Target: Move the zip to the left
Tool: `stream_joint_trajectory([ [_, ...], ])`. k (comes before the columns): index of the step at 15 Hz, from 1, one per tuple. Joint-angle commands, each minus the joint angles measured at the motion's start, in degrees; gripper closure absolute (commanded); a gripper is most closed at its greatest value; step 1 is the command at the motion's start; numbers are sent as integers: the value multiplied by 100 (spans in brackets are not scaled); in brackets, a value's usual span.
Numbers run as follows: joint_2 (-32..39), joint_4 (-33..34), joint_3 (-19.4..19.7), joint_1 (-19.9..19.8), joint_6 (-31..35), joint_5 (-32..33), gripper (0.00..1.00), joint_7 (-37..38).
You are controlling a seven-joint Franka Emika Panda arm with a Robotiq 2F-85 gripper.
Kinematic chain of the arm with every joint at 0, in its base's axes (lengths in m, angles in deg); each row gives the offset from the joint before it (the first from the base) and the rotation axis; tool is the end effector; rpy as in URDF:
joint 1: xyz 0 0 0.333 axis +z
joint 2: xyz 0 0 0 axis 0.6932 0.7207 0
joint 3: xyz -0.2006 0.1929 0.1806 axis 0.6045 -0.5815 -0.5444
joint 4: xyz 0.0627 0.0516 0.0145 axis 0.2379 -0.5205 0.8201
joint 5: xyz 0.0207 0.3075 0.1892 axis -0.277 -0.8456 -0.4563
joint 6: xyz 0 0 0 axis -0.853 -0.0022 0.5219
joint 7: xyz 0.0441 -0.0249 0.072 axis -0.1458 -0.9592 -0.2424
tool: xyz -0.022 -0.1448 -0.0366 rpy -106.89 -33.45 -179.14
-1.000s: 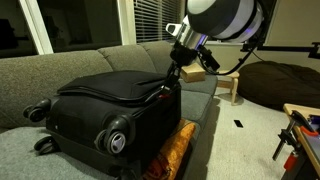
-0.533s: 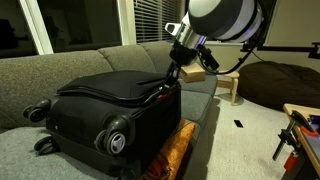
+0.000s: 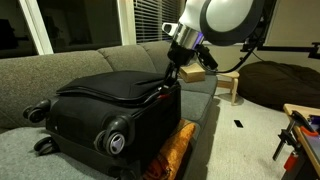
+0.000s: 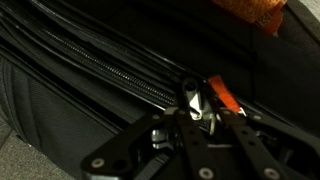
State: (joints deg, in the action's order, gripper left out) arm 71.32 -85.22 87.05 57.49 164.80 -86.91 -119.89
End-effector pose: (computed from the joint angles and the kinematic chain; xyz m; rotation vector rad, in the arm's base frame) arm 0.5317 0.0250 0.2562 2.8754 0.6953 0.6717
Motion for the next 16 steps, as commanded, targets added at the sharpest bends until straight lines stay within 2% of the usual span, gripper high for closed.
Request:
stream_joint_trajectory([
  [1,-60,56,257,465,-99,91,94,209],
  [8,-139,20,565,978,-200,104,94,196],
  [16,-128,52,1045,1847,-205,182,94,202],
])
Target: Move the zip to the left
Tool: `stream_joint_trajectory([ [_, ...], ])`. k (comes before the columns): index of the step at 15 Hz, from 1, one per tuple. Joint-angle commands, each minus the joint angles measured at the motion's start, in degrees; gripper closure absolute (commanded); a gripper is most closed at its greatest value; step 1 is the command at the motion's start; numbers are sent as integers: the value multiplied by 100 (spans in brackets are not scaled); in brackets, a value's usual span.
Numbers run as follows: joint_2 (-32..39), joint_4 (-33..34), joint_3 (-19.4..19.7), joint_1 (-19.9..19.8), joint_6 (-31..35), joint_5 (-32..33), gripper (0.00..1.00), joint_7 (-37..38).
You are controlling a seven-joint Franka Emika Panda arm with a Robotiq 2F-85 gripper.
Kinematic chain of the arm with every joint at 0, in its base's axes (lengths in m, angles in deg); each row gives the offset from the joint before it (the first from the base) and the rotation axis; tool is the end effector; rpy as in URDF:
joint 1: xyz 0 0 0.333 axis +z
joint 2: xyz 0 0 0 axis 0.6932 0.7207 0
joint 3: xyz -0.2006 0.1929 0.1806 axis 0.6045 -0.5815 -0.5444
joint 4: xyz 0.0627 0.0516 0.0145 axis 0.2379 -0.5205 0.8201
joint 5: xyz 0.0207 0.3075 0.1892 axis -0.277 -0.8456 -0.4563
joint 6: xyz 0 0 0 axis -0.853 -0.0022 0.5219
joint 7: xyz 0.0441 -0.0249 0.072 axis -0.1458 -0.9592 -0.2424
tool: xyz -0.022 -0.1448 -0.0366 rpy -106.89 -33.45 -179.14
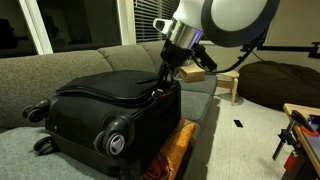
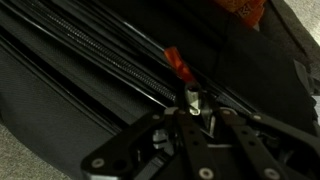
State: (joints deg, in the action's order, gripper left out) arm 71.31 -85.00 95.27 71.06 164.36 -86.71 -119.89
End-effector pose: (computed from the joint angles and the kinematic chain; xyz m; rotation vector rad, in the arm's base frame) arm 0.5284 0.0751 0.2615 2.8205 0.8476 0.6773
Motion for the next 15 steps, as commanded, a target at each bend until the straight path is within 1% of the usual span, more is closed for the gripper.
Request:
stream_joint_trajectory([
  [1,-136,23,317,613,-166,181,94,204],
  [3,-120,26,496,874,-151,221,94,222],
  [8,-71,134,804,1694,-155,247,94,259],
  [9,-62,158,851,1798,-173,228,86,252],
  [10,-34,180,908,1875,-183,195,56,246],
  [11,-52,177,924,1912,-233,154,60,234],
  [12,-66,160,951,1927,-244,126,58,225],
  [14,-87,134,989,1899,-292,86,47,218],
  [15,-88,124,1017,1878,-306,68,39,225],
])
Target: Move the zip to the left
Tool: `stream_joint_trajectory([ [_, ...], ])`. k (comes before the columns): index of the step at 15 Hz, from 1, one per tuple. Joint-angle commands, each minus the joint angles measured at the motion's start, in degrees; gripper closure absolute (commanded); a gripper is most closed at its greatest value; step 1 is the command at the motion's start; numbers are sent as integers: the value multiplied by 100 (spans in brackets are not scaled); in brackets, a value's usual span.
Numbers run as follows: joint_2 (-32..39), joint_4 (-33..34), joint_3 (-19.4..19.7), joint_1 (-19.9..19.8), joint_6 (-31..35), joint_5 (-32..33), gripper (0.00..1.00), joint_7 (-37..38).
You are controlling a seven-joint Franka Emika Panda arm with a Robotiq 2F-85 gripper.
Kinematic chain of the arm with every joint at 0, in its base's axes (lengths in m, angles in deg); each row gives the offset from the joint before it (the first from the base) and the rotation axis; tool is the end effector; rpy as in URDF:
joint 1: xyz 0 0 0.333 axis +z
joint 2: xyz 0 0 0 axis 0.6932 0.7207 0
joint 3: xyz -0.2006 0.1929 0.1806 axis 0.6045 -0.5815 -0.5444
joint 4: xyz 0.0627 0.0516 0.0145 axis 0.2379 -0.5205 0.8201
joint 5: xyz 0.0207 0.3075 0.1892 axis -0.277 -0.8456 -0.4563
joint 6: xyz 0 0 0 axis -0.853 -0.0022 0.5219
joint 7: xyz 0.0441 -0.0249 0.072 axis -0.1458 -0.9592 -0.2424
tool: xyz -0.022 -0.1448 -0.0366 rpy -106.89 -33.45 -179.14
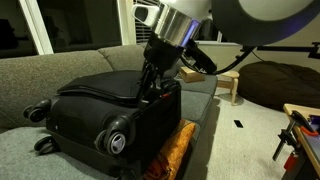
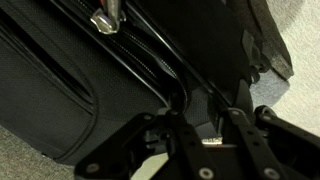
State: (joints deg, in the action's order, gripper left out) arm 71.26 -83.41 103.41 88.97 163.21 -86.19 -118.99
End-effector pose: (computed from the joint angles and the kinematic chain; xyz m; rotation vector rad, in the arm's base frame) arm 0.5161 0.1690 0.2769 2.7364 1.0938 0.7237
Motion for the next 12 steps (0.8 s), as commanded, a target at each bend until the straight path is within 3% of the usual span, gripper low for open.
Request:
stream_joint_trajectory([
  [1,-79,-37,257,81,-211,3,34,155],
  [6,-85,-40,458,21,-289,-67,2,255],
  [12,-44,-44,629,-20,-409,-142,0,426],
])
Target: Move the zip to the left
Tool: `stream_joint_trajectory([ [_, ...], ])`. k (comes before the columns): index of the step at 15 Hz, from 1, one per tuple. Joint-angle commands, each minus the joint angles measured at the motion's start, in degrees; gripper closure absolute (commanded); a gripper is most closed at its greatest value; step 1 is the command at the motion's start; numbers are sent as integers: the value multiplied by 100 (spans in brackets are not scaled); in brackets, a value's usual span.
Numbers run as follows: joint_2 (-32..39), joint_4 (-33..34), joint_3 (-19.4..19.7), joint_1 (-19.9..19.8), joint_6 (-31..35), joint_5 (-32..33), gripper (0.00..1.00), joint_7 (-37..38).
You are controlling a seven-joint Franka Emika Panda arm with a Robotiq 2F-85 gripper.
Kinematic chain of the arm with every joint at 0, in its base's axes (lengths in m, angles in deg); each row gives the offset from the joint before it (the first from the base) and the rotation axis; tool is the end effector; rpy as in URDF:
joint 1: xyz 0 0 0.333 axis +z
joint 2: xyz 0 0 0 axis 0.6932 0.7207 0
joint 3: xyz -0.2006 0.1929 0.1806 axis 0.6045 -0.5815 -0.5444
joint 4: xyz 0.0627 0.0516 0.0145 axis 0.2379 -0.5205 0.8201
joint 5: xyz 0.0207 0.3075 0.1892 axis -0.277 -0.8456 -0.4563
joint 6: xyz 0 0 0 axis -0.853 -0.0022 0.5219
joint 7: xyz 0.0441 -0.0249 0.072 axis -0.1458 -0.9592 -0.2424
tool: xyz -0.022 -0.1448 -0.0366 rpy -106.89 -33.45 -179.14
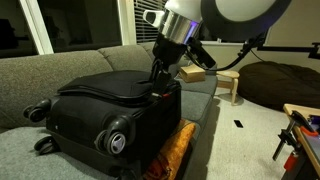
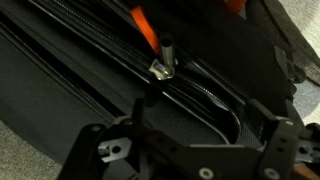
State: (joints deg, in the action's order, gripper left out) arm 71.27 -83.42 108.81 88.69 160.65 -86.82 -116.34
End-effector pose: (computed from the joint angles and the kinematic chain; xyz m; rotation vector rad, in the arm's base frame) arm 0.5267 0.1161 0.2764 2.8027 0.8835 0.6652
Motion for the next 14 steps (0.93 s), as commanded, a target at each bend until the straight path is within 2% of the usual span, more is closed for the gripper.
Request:
stream_joint_trajectory([
  [1,-36,-47,110,2,-170,-103,0,213],
  [8,-32,-46,26,-213,-359,-459,0,260],
  [9,-169,-92,-706,-1116,-309,537,0,1033],
  [14,-75,-9,-1955,-2551,-374,1252,0,1711],
])
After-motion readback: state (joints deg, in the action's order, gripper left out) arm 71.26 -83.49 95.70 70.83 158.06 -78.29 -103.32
